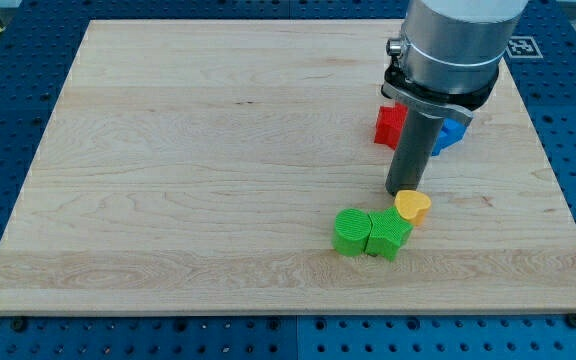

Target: Move your arm closer to yellow hexagon

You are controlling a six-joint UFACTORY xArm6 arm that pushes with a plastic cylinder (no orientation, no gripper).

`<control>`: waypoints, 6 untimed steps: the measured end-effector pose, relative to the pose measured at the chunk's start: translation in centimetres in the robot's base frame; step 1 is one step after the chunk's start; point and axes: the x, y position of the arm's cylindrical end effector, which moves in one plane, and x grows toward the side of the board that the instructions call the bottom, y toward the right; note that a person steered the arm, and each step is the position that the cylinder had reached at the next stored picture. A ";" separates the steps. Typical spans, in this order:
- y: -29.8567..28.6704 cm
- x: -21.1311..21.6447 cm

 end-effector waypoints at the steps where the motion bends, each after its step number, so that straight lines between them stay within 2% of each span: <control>1: 0.4 0.0; 3: 2.1 -0.8; 6: 10.8 -6.6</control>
